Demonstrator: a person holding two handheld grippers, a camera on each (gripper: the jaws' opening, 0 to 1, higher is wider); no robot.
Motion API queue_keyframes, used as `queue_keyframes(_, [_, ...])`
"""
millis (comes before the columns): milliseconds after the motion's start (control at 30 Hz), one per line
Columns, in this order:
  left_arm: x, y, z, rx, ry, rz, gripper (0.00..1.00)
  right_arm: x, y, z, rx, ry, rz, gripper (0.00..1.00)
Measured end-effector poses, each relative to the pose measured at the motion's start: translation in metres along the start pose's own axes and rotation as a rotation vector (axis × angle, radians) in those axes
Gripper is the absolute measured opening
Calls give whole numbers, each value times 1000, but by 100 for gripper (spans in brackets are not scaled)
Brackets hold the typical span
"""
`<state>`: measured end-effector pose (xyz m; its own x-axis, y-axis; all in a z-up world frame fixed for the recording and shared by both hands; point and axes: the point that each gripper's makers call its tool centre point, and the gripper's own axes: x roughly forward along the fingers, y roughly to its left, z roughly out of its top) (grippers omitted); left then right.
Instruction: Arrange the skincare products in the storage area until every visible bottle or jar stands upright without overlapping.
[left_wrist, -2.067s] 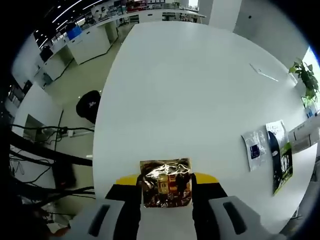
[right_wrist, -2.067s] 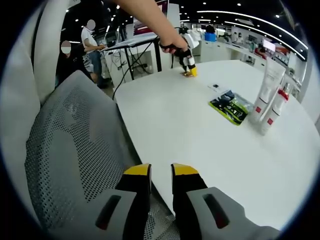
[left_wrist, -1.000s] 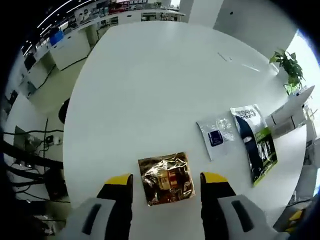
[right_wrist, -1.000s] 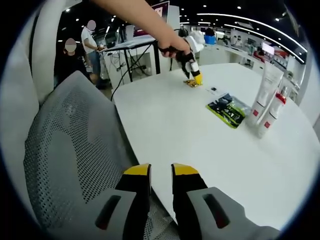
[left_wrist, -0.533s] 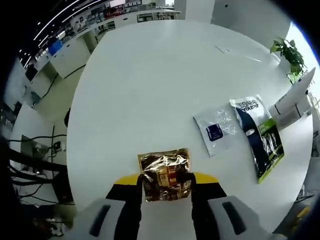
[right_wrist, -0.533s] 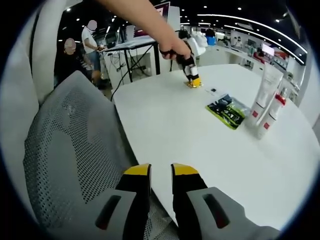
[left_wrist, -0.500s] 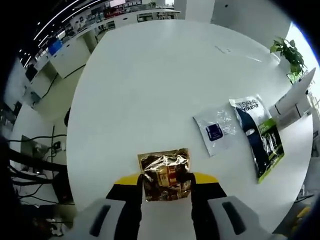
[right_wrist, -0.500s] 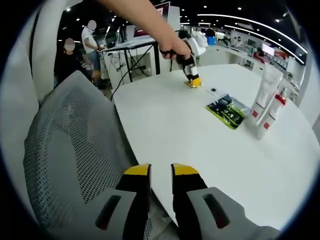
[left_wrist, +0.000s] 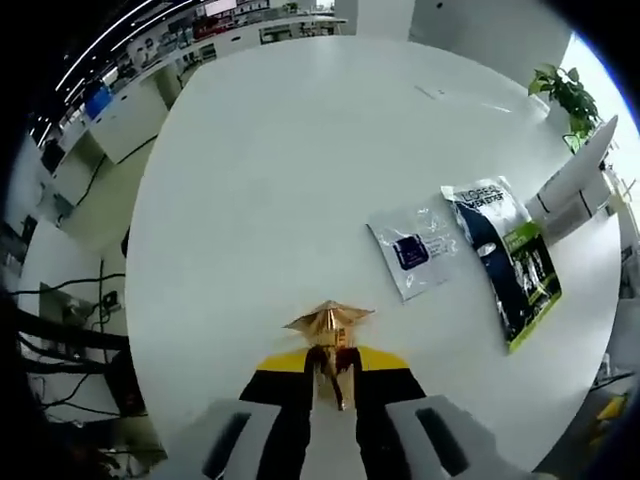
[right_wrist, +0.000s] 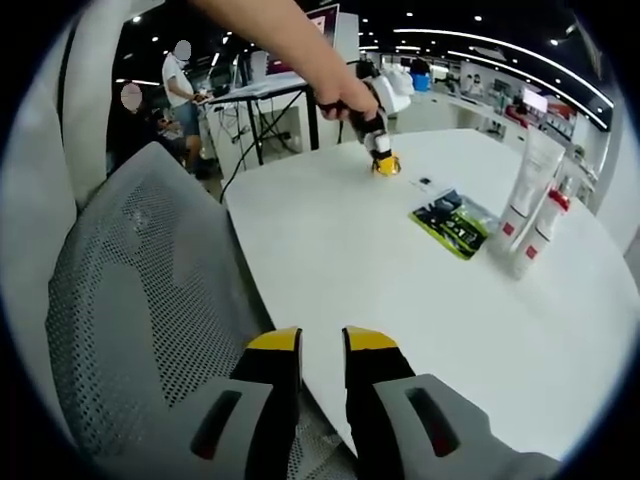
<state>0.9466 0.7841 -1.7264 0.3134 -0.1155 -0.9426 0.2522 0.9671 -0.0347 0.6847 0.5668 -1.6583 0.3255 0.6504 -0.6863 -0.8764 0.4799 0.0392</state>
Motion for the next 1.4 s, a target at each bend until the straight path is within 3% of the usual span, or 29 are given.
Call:
queue_keyframes(167, [-1,-5,-4,13,3,-17,4,0,-1,0,-3,-2,-4,14])
queue_keyframes(267, [-5,-12,-15,24,21,-38,3,0,-1,1,-5,-4,-5,14])
queue_keyframes(467, [-32,-35,-21,-16,-56,-122,2,-1,1,5,-20,-19,-1,14])
queue_keyframes(600, [-59,-60,-31,-81,-120,-204,2,-2,2,7,-29,-26,2,14])
queue_keyframes(633, [-68,-73,-34,-89,-146,-256,2,-2,2,7,-33,-28,2,14])
queue_keyframes(767, [-94,-112,-49,-182,-195,-374,2,-2,3,8,-38,-36,1,16])
queue_keyframes(800, [-102,-126,-58,-169,-203,-416,2,-3,2,10,-40,-43,-2,16])
queue_keyframes(867, [-108,-137,-70,-165,-206,-414,2,-3,2,11,-37,-53,-2,17])
queue_keyframes(900, [-114,-149,-78,-150,-208,-445,2,-4,3,13,-33,-62,0,17])
queue_keyframes(967, [-122,-163,-90,-121,-225,-483,2,-5,6,23,-4,-118,17,19])
queue_keyframes(1033, [-122,-165,-103,-114,-204,-496,2,-9,7,31,4,-164,18,23])
queue_keyframes(1100, [-129,-171,-116,-102,-207,-519,2,-9,7,31,14,-166,16,24])
queue_keyframes(1200, [-143,-182,-129,-133,-233,-583,2,-10,5,32,15,-170,7,24])
queue_keyframes(1400, [-159,-202,-153,-187,-266,-633,2,-13,5,37,30,-198,2,25])
